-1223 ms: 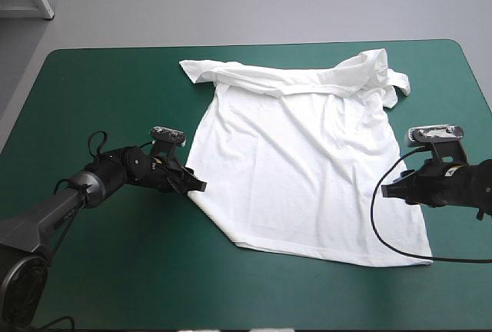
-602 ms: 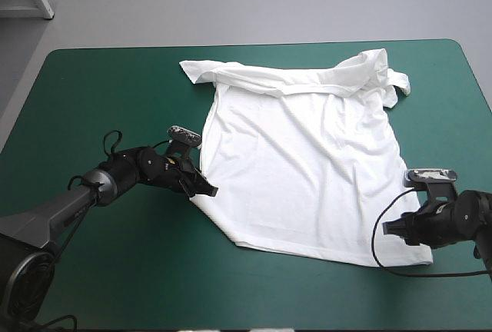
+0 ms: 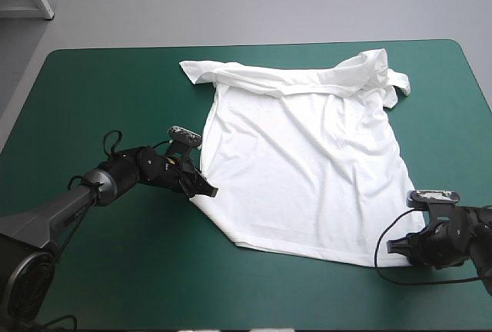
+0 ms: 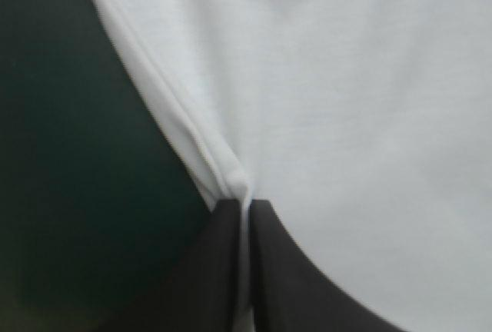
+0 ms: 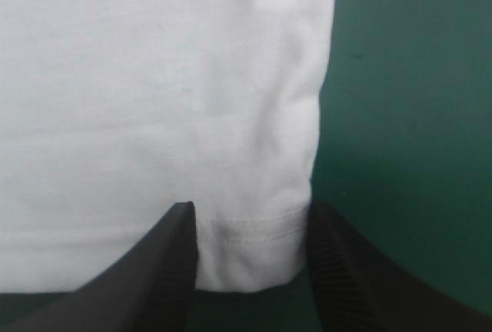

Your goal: Fold the cloth

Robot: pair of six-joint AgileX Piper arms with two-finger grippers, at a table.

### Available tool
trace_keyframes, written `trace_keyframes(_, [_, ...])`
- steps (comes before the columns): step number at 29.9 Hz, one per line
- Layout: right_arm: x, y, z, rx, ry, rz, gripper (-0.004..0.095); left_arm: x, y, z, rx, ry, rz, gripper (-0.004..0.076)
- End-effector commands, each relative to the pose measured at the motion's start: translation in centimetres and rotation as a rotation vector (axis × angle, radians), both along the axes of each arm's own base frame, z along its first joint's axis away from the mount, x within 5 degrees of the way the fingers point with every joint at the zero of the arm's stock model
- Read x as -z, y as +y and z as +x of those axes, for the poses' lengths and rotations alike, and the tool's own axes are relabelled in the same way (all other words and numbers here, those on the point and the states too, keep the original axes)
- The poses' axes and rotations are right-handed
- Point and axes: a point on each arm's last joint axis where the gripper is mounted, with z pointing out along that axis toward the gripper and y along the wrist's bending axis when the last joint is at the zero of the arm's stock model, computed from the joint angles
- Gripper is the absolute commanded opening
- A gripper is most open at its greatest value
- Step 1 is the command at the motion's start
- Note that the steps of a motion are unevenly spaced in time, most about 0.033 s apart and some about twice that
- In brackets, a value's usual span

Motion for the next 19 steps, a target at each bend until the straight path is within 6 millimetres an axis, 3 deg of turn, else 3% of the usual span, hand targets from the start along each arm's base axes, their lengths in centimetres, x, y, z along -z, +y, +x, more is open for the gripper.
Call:
trace_keyframes(1, [-0.4, -0.3, 0.8, 0.008, -0.049, -0.013, 0.0206, 0.7, -0.2, -1.5, 0.065, 0.127, 0.031, 0.0019])
trace_keyframes(3, [-0.2, -0.2, 0.8, 0.004, -0.038, -0.011, 0.0016, 0.7, -0.1, -1.5, 0.067, 0.126, 0.033, 0.0019])
trace_keyframes(4, [-0.2, -0.2, 0.9, 0.002, -0.039, -0.010, -0.0010, 0.7, -0.1, -1.5, 0.067, 0.126, 0.033, 0.0019])
trace_keyframes(7, [-0.4, -0.2, 1.0, 0.005, -0.056, -0.009, -0.0009, 0.6, -0.1, -1.5, 0.067, 0.122, 0.032, 0.0019])
trace_keyframes(10, [-1.7, -0.1, 1.2, -0.014, -0.118, 0.001, -0.0008, -0.9, 0.0, -1.9, 0.072, 0.083, 0.020, 0.0019])
trace_keyframes(13, [-5.1, 0.3, 1.2, -0.047, -0.267, 0.013, -0.0009, -3.6, 0.4, -2.7, 0.078, -0.002, 0.002, 0.0019])
trace_keyframes(19, [-14.7, 1.0, 0.4, -0.098, -0.667, 0.025, -0.0010, -11.5, 1.0, -4.5, 0.080, -0.251, -0.084, 0.0019])
